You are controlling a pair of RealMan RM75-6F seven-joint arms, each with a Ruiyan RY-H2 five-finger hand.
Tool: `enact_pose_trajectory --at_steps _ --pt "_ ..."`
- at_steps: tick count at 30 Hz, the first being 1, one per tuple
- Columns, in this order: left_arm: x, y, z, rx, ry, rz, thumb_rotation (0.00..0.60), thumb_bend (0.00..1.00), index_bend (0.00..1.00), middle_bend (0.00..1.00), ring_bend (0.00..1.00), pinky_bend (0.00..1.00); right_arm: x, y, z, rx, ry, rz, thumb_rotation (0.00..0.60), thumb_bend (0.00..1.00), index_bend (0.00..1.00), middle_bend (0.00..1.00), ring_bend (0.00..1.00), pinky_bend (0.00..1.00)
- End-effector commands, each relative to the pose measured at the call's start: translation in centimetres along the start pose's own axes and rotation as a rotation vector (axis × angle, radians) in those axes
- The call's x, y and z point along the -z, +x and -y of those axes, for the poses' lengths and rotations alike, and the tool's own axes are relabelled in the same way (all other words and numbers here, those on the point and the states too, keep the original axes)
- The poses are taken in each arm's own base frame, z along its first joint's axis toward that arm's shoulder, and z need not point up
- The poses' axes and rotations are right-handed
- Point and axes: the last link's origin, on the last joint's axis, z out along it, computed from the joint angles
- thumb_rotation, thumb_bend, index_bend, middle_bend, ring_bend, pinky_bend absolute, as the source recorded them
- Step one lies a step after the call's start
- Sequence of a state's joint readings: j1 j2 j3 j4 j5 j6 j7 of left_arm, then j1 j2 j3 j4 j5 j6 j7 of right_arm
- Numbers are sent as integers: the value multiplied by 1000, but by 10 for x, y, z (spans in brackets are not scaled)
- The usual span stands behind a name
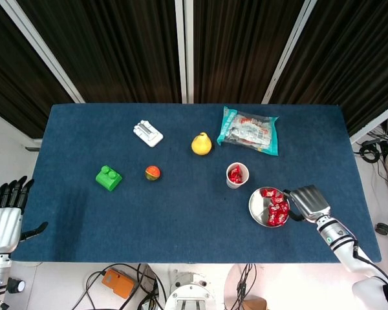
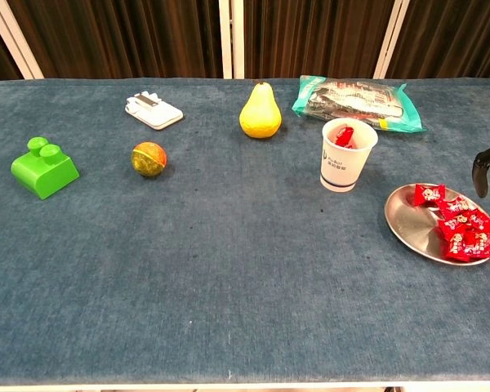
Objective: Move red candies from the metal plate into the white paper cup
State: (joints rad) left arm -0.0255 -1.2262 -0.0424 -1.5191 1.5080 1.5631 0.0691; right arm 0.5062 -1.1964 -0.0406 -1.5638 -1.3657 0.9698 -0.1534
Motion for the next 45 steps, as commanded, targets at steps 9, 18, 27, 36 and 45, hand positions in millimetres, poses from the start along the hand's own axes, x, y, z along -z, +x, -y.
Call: enact_pose_trajectory --at_steps 9,18,27,36,45 --pt "2 -2 3 0 14 6 600 0 0 0 0 0 -11 -8 -2 7 -26 54 600 480 519 961 1000 1000" --pt "3 -1 6 -2 20 3 600 0 0 0 0 0 -18 -12 4 6 -18 81 600 481 481 961 1000 1000" --pt "4 -3 7 -1 24 7 600 0 0 0 0 0 -17 -15 0 -2 -40 98 600 480 523 961 1000 1000" --pt "3 -2 9 -5 29 3 600 0 0 0 0 0 -22 -20 0 -5 -47 121 600 481 585 961 1000 1000" --pt "2 -2 9 -5 31 3 600 0 0 0 0 0 -30 -17 4 -14 -45 111 600 480 705 961 1000 1000"
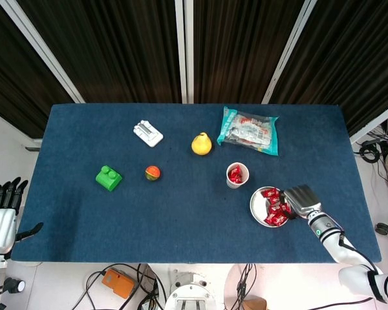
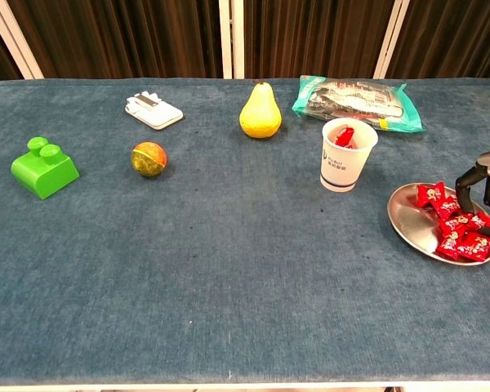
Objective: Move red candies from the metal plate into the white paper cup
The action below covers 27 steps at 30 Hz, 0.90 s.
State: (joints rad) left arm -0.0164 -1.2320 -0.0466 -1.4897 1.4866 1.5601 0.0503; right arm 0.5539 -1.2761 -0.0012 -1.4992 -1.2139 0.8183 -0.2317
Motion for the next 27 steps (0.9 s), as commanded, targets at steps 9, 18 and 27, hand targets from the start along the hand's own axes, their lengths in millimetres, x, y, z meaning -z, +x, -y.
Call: enact_pose_trajectory --at_steps 9,18,27 --pt "1 0 2 -1 5 -2 600 0 0 0 0 0 0 11 6 -22 22 -45 600 506 741 960 1000 1000" --pt "-1 2 1 -3 -1 -9 600 0 0 0 0 0 -2 72 26 -108 107 -228 600 506 733 961 1000 1000" --pt "-3 3 -2 -3 -6 -10 600 0 0 0 0 0 -47 111 63 -163 180 -286 600 506 706 961 1000 1000"
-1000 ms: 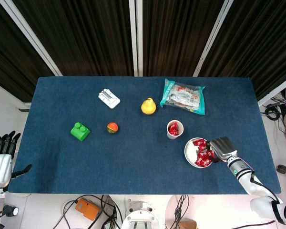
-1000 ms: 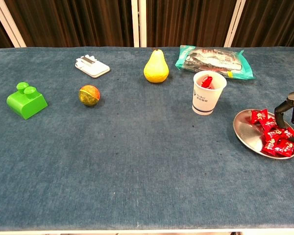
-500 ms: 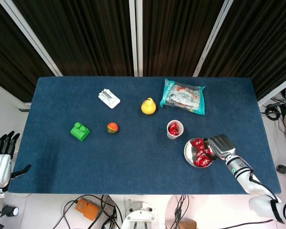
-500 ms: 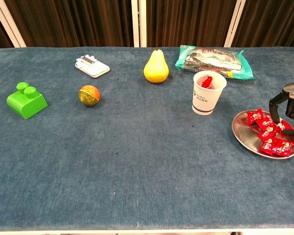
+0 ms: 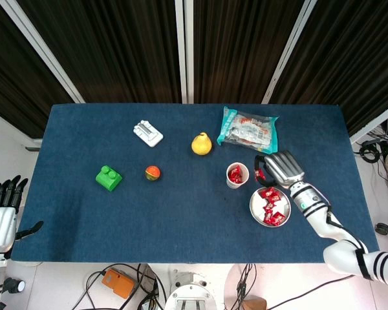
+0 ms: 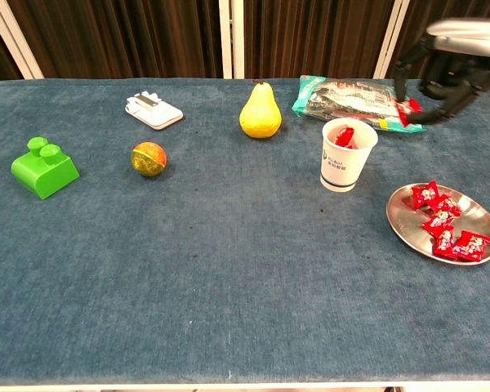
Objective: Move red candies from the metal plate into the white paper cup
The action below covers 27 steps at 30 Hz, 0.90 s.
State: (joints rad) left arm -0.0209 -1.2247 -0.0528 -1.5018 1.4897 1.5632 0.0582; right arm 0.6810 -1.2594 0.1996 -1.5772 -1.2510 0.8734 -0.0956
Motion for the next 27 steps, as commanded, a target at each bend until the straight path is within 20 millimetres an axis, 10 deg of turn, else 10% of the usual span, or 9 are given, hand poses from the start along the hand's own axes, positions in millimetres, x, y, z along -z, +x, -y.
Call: enact_pose_trajectory --at_steps 1,19,27 --pt "0 0 0 -2 3 3 600 0 0 0 0 0 -20 -4 12 -24 17 10 600 506 703 961 1000 1000" --pt "0 -2 2 -8 7 5 600 0 0 0 0 0 -24 -28 22 -5 42 22 600 377 392 961 1000 1000" --pt "-2 -2 1 -8 -1 3 600 0 0 0 0 0 10 -20 8 36 76 -15 600 376 464 961 1000 1000"
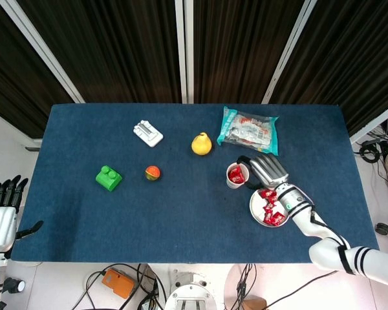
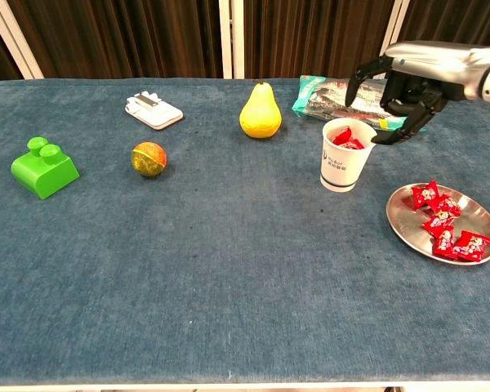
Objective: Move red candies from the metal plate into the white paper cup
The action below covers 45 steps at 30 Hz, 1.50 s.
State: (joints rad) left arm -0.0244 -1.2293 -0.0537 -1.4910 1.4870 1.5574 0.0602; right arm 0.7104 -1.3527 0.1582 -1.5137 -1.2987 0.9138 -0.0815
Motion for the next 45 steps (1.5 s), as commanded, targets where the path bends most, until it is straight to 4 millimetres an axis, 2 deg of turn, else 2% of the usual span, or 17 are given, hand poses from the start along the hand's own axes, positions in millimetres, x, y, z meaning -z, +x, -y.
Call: enact_pose_trajectory --at_steps 1,7,10,13,17,25,30,34,39,45 --pt "-1 0 0 0 1 2 600 0 0 0 0 0 30 0 -14 73 14 -12 600 376 479 961 1000 1000" --pt "-3 -3 -1 7 -3 2 600 0 0 0 0 0 75 -19 -39 217 -9 96 600 377 520 961 1000 1000" --pt "-3 -2 -1 7 -6 0 600 0 0 0 0 0 88 -24 -46 255 -27 153 600 377 521 961 1000 1000" --pt "-3 -2 -1 9 -7 -5 600 0 0 0 0 0 93 -29 -52 290 -44 194 600 378 523 961 1000 1000" --pt "-2 -2 -2 11 -6 -5 600 0 0 0 0 0 89 -38 -55 300 -55 220 600 377 526 961 1000 1000" --pt "0 0 1 8 6 -12 600 0 0 0 0 0 68 -51 -47 315 -25 226 600 384 528 961 1000 1000" --pt "1 0 4 9 17 -12 600 0 0 0 0 0 64 -61 -44 320 -12 257 600 384 537 961 1000 1000" --pt "1 0 4 8 19 -13 600 0 0 0 0 0 62 -68 -41 298 -8 263 600 387 588 961 1000 1000" --pt "1 1 5 7 19 -17 600 0 0 0 0 0 62 -68 -44 293 -19 251 600 459 723 967 1000 1000" --pt "2 1 5 8 19 -15 600 0 0 0 0 0 58 -48 -41 255 -24 177 600 469 759 968 1000 1000"
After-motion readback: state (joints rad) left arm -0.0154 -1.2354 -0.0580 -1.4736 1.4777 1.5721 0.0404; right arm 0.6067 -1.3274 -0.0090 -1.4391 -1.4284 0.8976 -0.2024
